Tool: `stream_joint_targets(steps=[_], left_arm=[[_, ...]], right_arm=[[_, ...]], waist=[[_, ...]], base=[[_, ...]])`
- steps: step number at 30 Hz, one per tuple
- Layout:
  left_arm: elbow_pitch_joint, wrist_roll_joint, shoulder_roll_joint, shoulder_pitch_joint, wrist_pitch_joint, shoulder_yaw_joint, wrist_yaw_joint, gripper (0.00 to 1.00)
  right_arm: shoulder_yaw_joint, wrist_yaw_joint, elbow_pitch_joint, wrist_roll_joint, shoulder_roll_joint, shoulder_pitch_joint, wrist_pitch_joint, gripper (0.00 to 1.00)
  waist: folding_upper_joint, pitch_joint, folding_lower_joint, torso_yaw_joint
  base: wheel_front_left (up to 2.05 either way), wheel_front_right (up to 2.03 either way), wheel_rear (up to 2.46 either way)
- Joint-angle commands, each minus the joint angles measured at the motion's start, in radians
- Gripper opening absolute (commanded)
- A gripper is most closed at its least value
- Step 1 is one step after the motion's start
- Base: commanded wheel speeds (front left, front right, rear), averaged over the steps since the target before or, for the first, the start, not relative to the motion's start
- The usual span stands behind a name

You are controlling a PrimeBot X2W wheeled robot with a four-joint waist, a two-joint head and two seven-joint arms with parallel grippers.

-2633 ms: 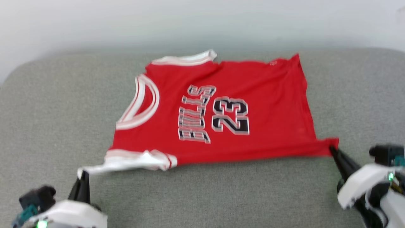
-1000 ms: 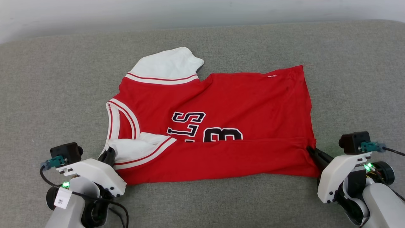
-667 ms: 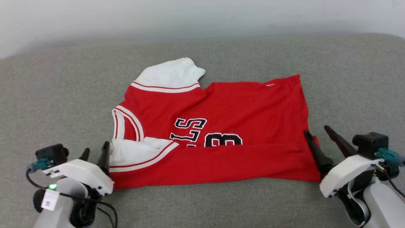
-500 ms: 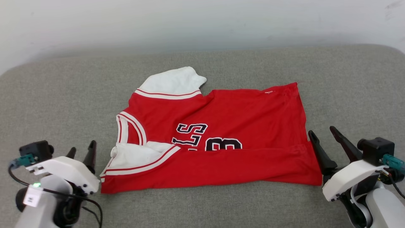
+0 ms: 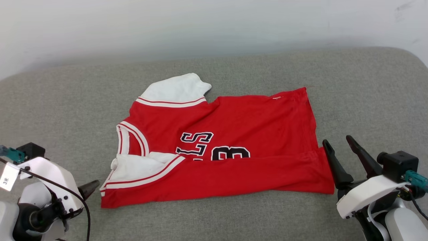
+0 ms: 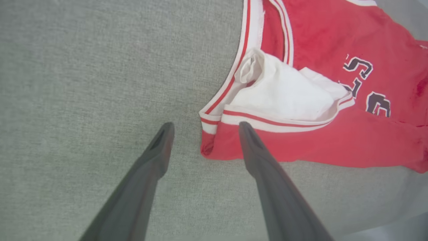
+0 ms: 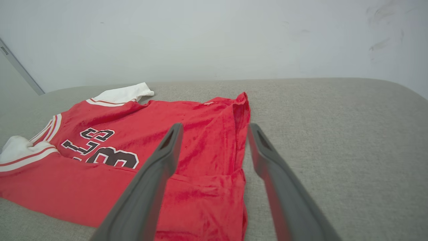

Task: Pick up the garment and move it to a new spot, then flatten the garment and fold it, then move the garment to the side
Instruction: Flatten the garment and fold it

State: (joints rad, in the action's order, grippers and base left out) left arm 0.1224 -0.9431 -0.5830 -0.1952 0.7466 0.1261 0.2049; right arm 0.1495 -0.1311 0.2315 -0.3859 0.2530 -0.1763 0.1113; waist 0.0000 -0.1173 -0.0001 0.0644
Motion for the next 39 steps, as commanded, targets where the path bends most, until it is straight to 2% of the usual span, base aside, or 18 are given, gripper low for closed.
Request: stream_joint_targets(steps=[1,3,6,16,18,19,23,27,35,39], left_arm=[[-0.022,-0.007,-0.010,0.012,0.037,0.006,0.022,1.00],[-0.037,-0.013,-0.005,0.016,0.059,0.011,0.038,1.00],[-0.040,-0.022,0.019,0.008,0.057,0.018,0.041,1.00],[0.112,-0.035,0.114,0.003,0.058,0.102,-0.007,1.00],[0.127,-0.035,0.133,0.005,0.060,0.121,-0.023,0.28],[0.129,-0.034,0.140,0.001,0.051,0.124,-0.030,0.00],[0.122,-0.019,0.134,-0.015,0.024,0.125,-0.048,0.00],[0.081,0.010,0.105,-0.032,-0.011,0.116,-0.054,0.00],[-0.023,0.055,0.065,-0.065,-0.057,0.095,-0.040,0.00],[-0.063,0.066,0.065,-0.083,-0.064,0.094,-0.027,0.00]], right_arm=[[-0.008,0.001,-0.018,0.008,-0.010,0.008,-0.009,1.00],[-0.010,0.001,-0.029,0.010,-0.017,0.005,-0.015,1.00],[-0.014,0.001,-0.039,0.007,-0.022,-0.007,-0.021,1.00],[-0.027,0.001,-0.027,-0.022,-0.021,-0.022,-0.035,1.00],[-0.037,0.001,-0.018,-0.033,-0.018,-0.019,-0.047,1.00],[-0.043,0.001,-0.017,-0.038,-0.015,-0.017,-0.055,1.00],[-0.060,0.001,-0.003,-0.058,-0.003,-0.006,-0.107,1.00],[-0.060,0.001,0.003,-0.101,0.019,0.000,-0.209,1.00],[-0.017,0.001,0.013,-0.171,0.071,-0.038,-0.543,1.00],[0.017,0.001,0.015,-0.173,0.085,-0.083,-0.639,1.00]], waist=[[0.0000,-0.024,0.0001,0.013],[0.0000,-0.044,0.0001,0.021],[0.0000,-0.074,0.0001,0.032],[0.0000,-0.121,0.0001,0.053],[0.0000,-0.121,0.0001,0.053],[0.0000,-0.120,0.0001,0.051],[0.0000,-0.112,0.0001,0.043],[0.0000,-0.098,0.0001,0.031],[0.0000,-0.094,0.0001,0.011],[0.0000,-0.119,0.0001,-0.003]], base=[[0.00,0.00,0.00],[0.00,0.00,0.00],[0.00,0.00,0.00],[0.00,0.00,0.00],[0.00,0.00,0.00],[0.00,0.00,0.00],[0.00,0.00,0.00],[0.00,0.00,0.00],[0.00,0.00,0.00],[0.00,0.00,0.00]])
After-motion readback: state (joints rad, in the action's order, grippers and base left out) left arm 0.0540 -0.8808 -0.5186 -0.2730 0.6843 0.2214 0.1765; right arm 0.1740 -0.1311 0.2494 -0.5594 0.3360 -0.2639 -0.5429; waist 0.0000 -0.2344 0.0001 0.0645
